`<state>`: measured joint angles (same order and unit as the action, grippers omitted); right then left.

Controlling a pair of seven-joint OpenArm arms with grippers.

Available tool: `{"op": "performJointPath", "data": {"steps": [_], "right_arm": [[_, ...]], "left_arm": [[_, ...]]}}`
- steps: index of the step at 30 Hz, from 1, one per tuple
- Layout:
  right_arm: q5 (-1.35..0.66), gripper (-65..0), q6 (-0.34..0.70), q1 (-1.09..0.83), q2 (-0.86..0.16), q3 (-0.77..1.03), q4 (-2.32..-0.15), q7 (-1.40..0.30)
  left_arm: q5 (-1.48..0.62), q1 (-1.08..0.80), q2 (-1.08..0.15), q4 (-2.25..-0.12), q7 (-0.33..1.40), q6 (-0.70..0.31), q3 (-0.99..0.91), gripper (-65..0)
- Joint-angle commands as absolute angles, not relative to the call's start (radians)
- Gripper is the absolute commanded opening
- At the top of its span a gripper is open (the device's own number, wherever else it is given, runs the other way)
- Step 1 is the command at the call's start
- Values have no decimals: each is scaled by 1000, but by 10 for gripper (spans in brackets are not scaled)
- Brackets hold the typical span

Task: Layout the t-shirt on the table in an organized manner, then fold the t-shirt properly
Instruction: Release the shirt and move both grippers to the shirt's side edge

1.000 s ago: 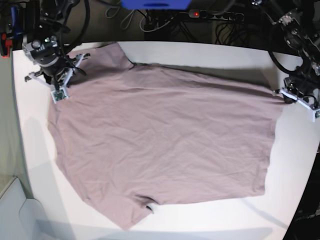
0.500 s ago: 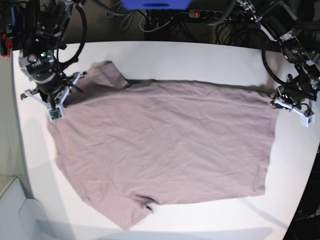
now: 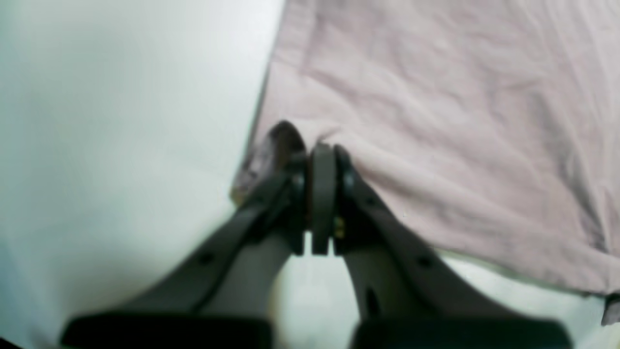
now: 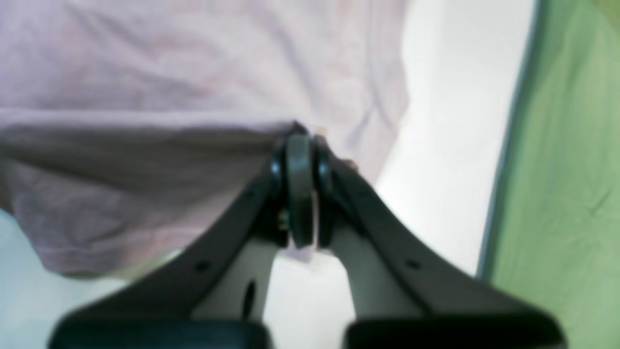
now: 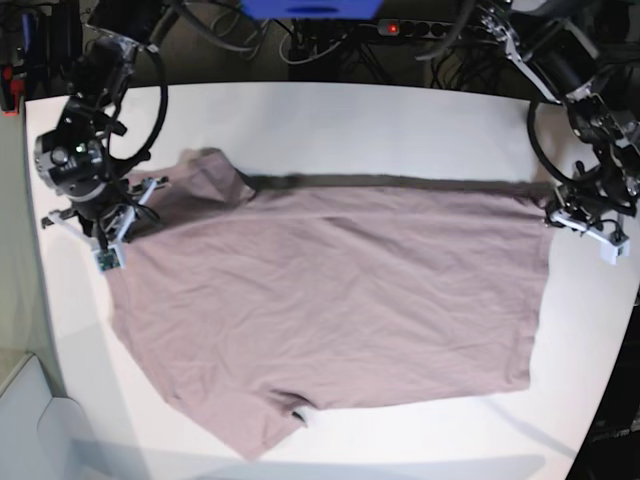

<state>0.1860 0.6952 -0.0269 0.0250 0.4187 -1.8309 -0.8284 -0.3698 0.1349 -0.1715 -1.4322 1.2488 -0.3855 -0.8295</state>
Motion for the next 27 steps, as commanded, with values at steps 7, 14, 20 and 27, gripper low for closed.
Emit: {"op": "performJointPath", "data": {"steps": [7, 14, 20, 27], "right_arm": [[179, -650, 698, 25, 16, 418, -1822, -811], [179, -650, 698, 65, 16, 418, -1797, -808], [180, -650, 698, 111, 16, 390, -1797, -809], [180, -650, 698, 137, 16, 361, -1739, -802]], "left_arm": [[-384, 193, -186, -1446, 1236, -380, -829, -649], [-384, 220, -189, -1446, 1236, -380, -825, -649], [-383, 246, -191, -1405, 1228, -380, -828, -649], [-384, 275, -211, -1337, 1222, -381, -828, -649]]}}
